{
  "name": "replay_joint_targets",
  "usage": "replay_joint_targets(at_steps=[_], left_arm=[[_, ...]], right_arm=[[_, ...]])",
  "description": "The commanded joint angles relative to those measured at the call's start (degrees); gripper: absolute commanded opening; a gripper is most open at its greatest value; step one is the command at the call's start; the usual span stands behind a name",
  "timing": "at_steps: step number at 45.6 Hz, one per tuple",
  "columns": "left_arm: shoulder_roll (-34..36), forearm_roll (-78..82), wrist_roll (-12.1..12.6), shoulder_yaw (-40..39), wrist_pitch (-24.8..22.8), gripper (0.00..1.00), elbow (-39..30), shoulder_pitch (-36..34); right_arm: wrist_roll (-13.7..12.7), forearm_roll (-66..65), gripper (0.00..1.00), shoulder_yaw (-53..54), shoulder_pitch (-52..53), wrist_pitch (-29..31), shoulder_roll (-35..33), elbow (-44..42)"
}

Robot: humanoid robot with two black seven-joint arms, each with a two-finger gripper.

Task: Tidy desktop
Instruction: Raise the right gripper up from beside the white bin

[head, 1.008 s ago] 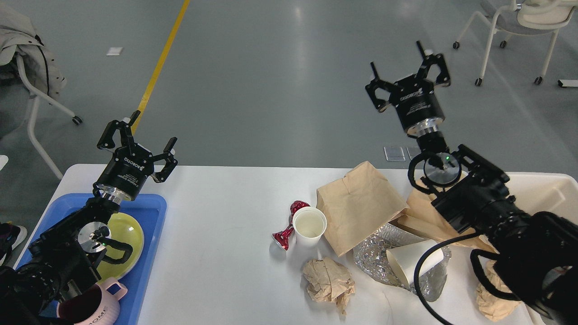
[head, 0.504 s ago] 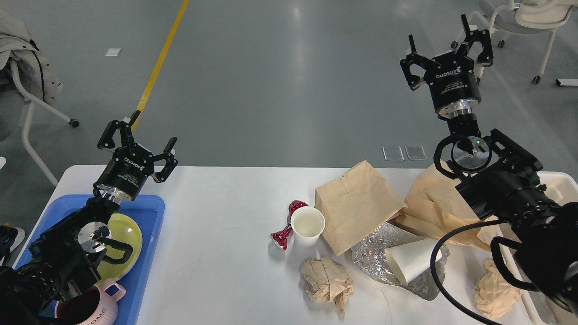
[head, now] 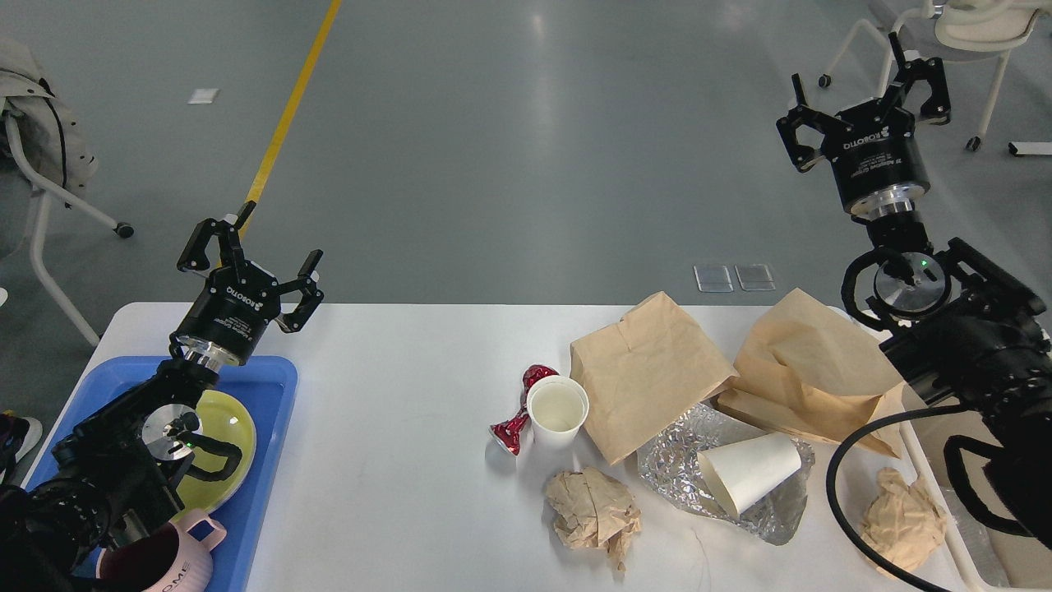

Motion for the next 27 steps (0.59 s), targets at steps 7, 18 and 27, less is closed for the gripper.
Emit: replay_joint_targets(at_steps=[7,18,27], left_arm=[[0.0,0.0,0.0,0.1,0.0,1.00,0.0,0.0],[0.0,0.0,0.0,0.0,0.0,1.00,0.0,0.0],[0.0,0.0,0.0,0.0,0.0,1.00,0.0,0.0]], right_arm=[[-0.1,0.2,1.00,-1.2,-0.2,0.1,-0.8,0.7],[-5.5,-13.3,1.00,-32.0,15.4,-4.1,-0.4,0.0],[-6.6,-21.4,1.00,-88.6,42.5,1.6,6.3,6.0]])
